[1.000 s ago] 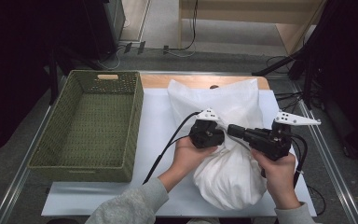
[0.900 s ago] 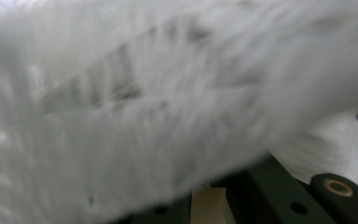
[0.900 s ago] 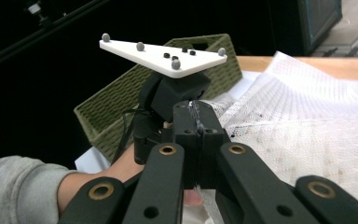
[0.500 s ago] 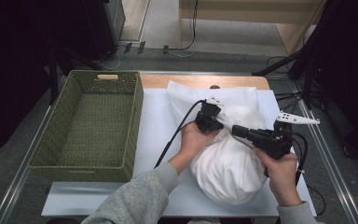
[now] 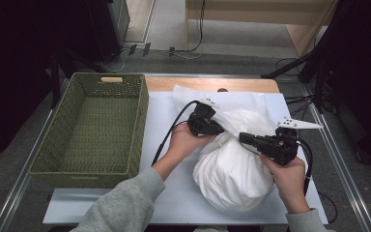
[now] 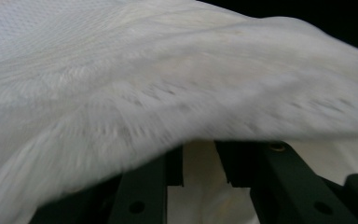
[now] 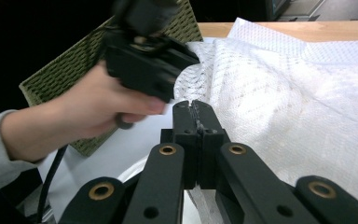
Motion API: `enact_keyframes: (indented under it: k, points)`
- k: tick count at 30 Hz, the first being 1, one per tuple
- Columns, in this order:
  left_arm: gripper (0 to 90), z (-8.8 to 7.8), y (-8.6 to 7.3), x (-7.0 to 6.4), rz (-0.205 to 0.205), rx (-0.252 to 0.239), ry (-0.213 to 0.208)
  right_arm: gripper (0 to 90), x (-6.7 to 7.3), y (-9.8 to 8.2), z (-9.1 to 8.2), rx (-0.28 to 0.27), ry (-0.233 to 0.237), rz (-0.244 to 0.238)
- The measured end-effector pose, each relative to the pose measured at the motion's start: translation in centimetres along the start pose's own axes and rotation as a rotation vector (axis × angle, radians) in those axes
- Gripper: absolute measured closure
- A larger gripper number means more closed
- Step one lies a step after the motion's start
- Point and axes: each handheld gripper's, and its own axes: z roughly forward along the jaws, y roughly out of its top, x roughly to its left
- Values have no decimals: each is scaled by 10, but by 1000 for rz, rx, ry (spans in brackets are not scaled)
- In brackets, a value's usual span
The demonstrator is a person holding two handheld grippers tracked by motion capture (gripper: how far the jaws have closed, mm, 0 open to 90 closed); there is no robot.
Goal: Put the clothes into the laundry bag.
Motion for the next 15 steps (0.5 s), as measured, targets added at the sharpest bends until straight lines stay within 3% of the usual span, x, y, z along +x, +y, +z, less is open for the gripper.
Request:
enact_keyframes:
  k: [2,6,11,15]
  points:
    - [651,-11,-2,-4,15,8,3,900,0,0,1,3,0,3]
    - [442,-34,-8,-13,10,-18,-42,897,-1,-1,3,14,-1,8]
    - [382,-55,-28,-28,16,-19,-56,897,0,-2,6,34,-25,-11]
    - [381,-65,-49,-38,-7,-14,-57,897,1,-2,8,39,-30,-23]
